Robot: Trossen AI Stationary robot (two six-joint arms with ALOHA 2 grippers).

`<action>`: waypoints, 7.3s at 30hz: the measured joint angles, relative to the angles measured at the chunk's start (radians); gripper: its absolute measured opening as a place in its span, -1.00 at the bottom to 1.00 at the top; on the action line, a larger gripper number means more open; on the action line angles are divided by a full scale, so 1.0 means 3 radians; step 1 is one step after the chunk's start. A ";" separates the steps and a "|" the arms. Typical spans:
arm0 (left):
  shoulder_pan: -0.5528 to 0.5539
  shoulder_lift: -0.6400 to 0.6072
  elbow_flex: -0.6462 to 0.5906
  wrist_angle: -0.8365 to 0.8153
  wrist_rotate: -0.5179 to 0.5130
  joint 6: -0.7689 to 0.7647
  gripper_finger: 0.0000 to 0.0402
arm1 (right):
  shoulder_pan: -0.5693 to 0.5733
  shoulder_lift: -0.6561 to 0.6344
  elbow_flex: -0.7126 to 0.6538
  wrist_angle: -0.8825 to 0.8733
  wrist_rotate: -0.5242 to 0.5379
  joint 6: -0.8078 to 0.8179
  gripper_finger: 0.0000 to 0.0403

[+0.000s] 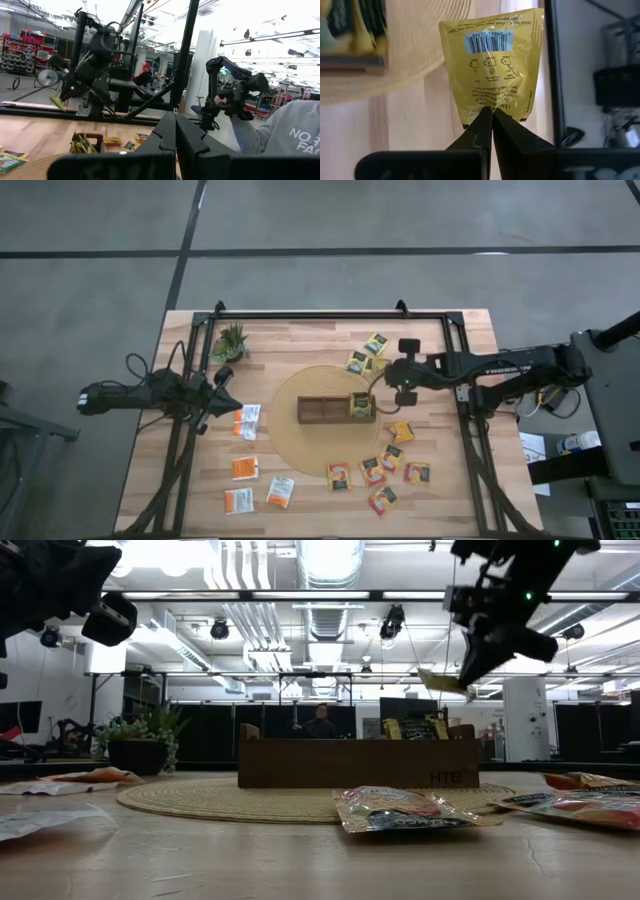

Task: Pick & Place Tea
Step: Put the yellow tea bag into the right of the wooden organizer

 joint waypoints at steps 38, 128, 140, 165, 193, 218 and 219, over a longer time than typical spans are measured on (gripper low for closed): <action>0.0000 0.0001 0.0000 0.0000 0.0000 -0.0001 -1.00 | 0.1157 0.2682 0.2641 -0.2796 0.0781 -0.0250 -0.96; -0.0001 0.0000 0.0000 0.0000 0.0000 -0.0001 -1.00 | 0.1033 0.0003 -0.0344 0.1604 -0.0338 0.1781 -0.04; -0.0001 0.0000 0.0000 0.0000 -0.0001 -0.0001 -1.00 | 0.0975 -0.0005 -0.0823 0.1803 -0.0029 0.2048 -0.19; 0.0000 0.0000 0.0000 0.0001 0.0000 0.0000 -1.00 | 0.0912 0.0009 -0.1102 0.2064 -0.0193 0.2174 -0.41; -0.0001 0.0000 -0.0001 0.0001 0.0000 0.0000 -1.00 | 0.0889 0.0010 -0.1095 0.2047 -0.0461 0.1964 -0.96; -0.0001 0.0000 0.0000 0.0000 0.0000 0.0000 -1.00 | 0.0851 0.0008 -0.0228 0.0795 -0.0560 0.1700 -0.96; 0.0000 0.0000 0.0000 0.0001 -0.0001 -0.0001 -1.00 | 0.0840 0.0008 -0.0233 0.0795 -0.0561 0.1703 -0.96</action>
